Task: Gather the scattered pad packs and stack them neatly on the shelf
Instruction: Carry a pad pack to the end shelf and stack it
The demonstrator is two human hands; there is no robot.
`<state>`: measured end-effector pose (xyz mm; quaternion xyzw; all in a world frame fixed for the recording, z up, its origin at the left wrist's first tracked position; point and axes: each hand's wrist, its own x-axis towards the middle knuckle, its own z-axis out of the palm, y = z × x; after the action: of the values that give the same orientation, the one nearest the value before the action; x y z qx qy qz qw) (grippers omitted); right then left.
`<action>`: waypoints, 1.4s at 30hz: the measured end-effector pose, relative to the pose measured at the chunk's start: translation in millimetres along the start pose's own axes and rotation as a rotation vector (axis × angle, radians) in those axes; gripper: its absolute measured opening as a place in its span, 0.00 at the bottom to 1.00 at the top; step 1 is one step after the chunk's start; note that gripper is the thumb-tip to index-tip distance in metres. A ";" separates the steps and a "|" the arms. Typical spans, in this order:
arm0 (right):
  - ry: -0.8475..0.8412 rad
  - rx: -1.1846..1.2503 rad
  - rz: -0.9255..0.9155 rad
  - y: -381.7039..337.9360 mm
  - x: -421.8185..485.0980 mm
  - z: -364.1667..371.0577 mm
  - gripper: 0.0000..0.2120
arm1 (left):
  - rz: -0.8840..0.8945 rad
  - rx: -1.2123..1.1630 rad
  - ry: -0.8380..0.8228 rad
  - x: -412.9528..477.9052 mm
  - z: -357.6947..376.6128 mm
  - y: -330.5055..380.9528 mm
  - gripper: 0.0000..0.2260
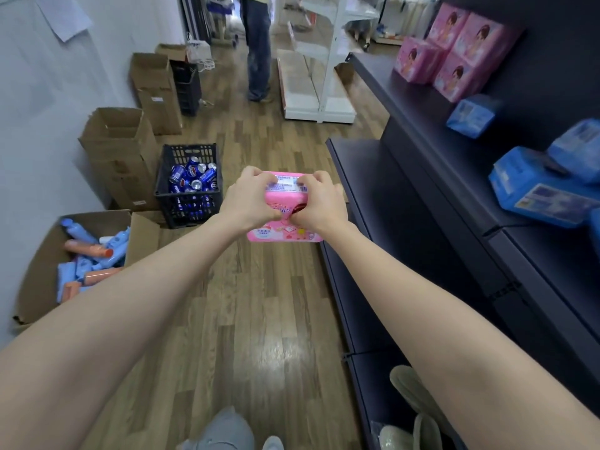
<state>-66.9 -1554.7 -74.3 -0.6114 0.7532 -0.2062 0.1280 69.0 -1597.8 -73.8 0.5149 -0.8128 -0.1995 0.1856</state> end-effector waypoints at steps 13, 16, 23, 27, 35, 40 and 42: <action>-0.048 -0.011 -0.018 -20.6 101.7 26.9 0.33 | -0.036 0.002 -0.002 87.8 -10.7 -52.2 0.31; -0.056 -0.012 -0.013 -33.1 139.9 36.5 0.33 | -0.043 -0.015 -0.002 123.0 -17.9 -73.7 0.31; -0.066 -0.035 0.000 -61.0 227.0 54.7 0.32 | -0.049 -0.042 0.002 201.1 -35.3 -118.8 0.30; -0.044 -0.032 0.019 -69.5 266.8 58.6 0.32 | -0.016 -0.030 -0.002 243.7 -43.4 -134.8 0.31; -0.002 -0.058 0.045 -75.7 317.8 59.7 0.31 | 0.039 -0.026 -0.017 298.2 -51.7 -148.9 0.32; -0.005 -0.049 0.078 -70.9 337.0 64.6 0.29 | 0.045 -0.039 -0.044 323.0 -46.6 -154.7 0.31; -0.005 -0.054 0.094 -66.5 344.4 67.0 0.29 | 0.042 -0.047 -0.057 331.8 -42.4 -155.9 0.31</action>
<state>-55.0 -1911.5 -81.9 -0.5793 0.7859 -0.1780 0.1230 76.4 -1966.6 -86.1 0.4873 -0.8235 -0.2290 0.1787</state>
